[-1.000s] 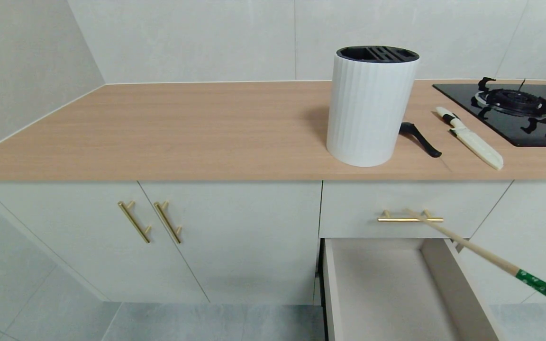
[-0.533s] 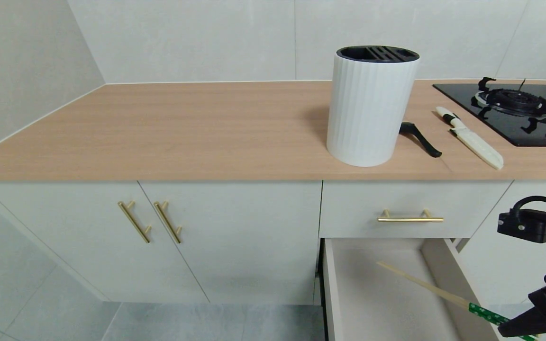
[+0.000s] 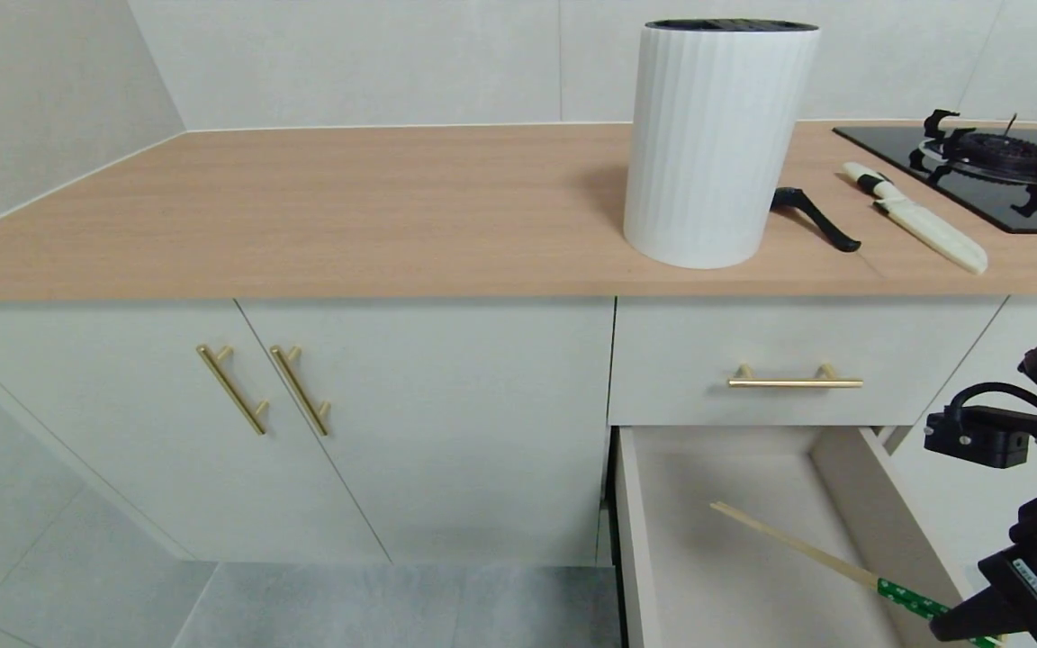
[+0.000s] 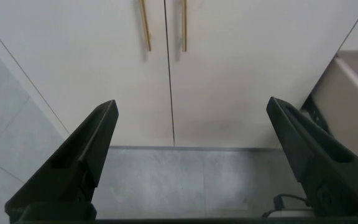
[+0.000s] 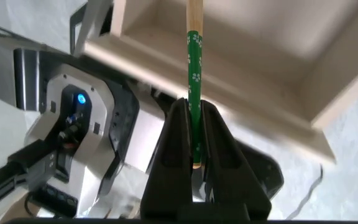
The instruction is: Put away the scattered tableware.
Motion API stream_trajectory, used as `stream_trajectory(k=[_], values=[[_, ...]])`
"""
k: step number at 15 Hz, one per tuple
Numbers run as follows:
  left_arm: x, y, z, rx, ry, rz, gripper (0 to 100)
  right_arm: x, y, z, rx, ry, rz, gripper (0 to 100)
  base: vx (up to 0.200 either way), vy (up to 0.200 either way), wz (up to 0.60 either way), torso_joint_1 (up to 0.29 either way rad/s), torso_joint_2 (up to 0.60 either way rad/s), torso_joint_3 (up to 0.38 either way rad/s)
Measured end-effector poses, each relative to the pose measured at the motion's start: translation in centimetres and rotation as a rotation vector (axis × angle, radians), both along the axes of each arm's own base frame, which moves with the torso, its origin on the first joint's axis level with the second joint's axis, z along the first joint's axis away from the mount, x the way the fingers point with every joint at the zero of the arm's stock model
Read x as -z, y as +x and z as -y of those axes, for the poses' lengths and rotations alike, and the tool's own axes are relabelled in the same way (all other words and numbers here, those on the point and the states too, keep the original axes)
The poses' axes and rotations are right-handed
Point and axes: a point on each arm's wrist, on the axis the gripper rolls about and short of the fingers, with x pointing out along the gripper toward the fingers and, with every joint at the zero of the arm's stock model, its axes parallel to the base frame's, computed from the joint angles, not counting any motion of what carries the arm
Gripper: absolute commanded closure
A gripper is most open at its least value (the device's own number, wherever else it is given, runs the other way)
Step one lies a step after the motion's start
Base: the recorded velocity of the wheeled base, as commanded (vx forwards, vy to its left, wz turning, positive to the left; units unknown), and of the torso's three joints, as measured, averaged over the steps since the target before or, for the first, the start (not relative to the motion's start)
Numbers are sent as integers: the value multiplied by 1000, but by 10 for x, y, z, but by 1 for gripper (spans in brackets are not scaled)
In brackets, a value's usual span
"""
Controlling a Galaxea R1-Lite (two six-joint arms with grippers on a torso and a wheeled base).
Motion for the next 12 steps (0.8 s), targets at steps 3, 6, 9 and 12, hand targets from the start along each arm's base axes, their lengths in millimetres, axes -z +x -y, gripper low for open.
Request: stream_trajectory(k=[3, 6, 9, 12], values=[[0, 0, 0, 0, 0, 1, 0, 2, 0, 0, 0, -1, 1, 100, 0, 0, 0, -188, 450, 271], [0, 0, 0, 0, 0, 0, 0, 3, 0, 0, 1, -2, -3, 100, 0, 0, 0, -149, 398, 248], [0, 0, 0, 0, 0, 0, 0, 2, 1, 0, 2, -2, 1, 100, 0, 0, 0, -33, 111, 45], [0, 0, 0, 0, 0, 0, 0, 0, 4, -1, 8, 18, 43, 100, 0, 0, 0, 0, 0, 0]])
